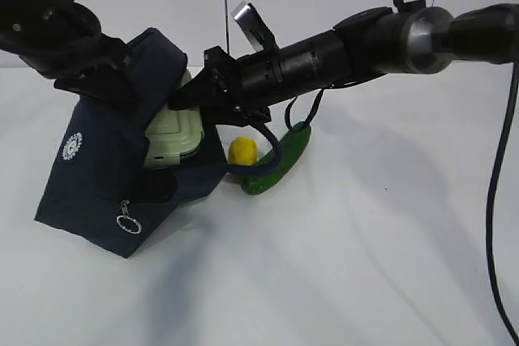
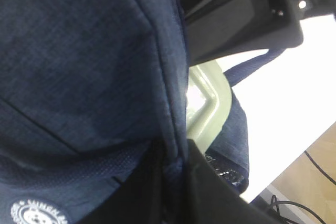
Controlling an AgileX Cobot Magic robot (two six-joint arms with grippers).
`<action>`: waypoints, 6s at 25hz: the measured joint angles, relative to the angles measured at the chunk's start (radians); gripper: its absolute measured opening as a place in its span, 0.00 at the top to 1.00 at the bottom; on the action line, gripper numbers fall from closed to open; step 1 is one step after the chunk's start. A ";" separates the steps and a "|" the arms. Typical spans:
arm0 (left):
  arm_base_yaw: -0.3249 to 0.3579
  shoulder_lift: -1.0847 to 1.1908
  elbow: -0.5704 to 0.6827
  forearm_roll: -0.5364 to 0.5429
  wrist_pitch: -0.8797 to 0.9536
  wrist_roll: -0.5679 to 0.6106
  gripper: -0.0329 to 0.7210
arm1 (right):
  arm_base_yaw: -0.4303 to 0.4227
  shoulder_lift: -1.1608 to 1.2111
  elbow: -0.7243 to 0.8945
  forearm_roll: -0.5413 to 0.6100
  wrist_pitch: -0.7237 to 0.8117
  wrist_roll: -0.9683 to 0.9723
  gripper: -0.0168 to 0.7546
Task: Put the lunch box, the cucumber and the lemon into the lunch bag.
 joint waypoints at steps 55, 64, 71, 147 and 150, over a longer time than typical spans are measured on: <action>0.002 0.053 -0.002 -0.068 0.011 0.014 0.94 | 0.077 0.181 -0.024 0.252 0.036 -0.163 0.35; 0.002 0.057 -0.002 -0.080 0.017 0.016 0.94 | -0.089 0.139 -0.030 0.223 0.132 -0.121 0.35; 0.002 0.057 -0.002 -0.080 0.017 0.016 0.94 | -0.168 0.033 -0.047 0.079 0.150 -0.062 0.35; 0.002 0.057 -0.002 -0.104 -0.011 0.016 0.94 | -0.111 -0.012 -0.129 -0.506 0.193 0.232 0.57; 0.002 0.057 -0.002 -0.104 -0.013 0.016 0.94 | -0.110 -0.026 -0.077 -0.460 0.193 0.198 0.57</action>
